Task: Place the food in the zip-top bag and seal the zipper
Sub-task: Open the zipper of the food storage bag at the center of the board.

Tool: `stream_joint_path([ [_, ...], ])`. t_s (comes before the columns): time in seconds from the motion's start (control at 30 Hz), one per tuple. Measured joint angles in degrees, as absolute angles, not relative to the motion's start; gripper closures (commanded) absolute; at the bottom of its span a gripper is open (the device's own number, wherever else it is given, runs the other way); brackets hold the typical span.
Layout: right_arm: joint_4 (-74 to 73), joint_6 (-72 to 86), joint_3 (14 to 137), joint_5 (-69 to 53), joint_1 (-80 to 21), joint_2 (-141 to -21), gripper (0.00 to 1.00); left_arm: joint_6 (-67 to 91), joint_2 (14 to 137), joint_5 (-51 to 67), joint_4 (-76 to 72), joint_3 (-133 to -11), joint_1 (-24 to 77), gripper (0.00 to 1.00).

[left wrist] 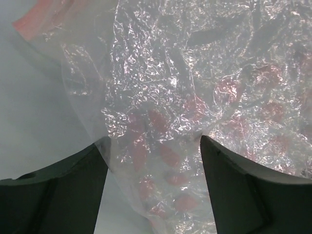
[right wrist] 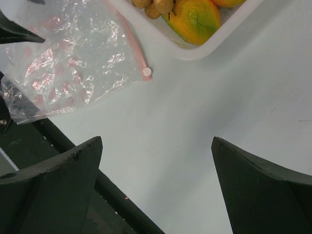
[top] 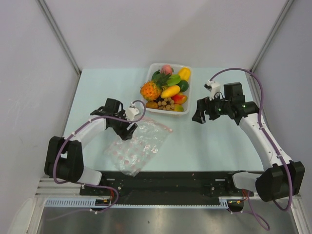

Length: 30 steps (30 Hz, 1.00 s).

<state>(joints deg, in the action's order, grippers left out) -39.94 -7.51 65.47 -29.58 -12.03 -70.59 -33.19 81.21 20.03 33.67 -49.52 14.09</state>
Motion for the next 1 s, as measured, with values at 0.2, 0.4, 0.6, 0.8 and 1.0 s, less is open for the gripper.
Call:
stream_joint_path([
  [0.2, -42.02, -9.52, 65.47, -34.17, -9.43, -70.78, 0.00, -34.59, 81.49, 24.58, 36.03, -51.13, 14.15, 1.00],
  [0.4, -43.22, -11.09, 65.47, -40.29, -5.30, -68.66, 0.01, -43.40, 66.35, 34.22, 41.87, -51.24, 15.05, 1.00],
  [0.6, -43.03, -10.02, 65.95, -48.38, -4.93, -64.69, 0.02, -50.54, 49.28, 40.10, 42.41, -51.53, 22.04, 1.00],
  [0.8, -39.83, -5.15, 66.65, -53.91, -5.56, -62.83, 0.19, -55.59, 41.06, 40.73, 35.16, -46.63, 28.82, 1.00],
  [1.0, -37.52, -2.26, 67.02, -57.17, -10.50, -60.93, 0.34, -55.96, 37.39, 40.73, 26.09, -42.09, 30.39, 1.00],
])
